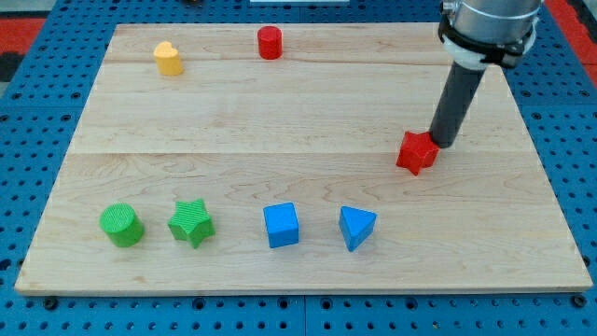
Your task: Push the red star to the bottom of the board
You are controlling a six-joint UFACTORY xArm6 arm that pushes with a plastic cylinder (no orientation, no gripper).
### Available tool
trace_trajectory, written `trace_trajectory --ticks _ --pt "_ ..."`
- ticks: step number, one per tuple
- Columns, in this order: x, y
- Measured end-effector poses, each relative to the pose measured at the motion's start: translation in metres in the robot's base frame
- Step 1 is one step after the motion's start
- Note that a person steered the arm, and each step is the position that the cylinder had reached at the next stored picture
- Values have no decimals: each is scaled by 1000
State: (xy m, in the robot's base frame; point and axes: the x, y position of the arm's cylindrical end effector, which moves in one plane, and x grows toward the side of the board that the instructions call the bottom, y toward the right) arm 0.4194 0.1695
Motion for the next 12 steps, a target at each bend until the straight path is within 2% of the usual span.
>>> trace_trajectory --ticks 1,3,4,5,6,8,10,11,12 --pt "3 -24" --pt "38 -22" --pt "-7 -50" --pt "11 -78" --pt "52 -67" --pt "41 -29" --pt "78 0" --pt "79 -2" --pt "96 -5"
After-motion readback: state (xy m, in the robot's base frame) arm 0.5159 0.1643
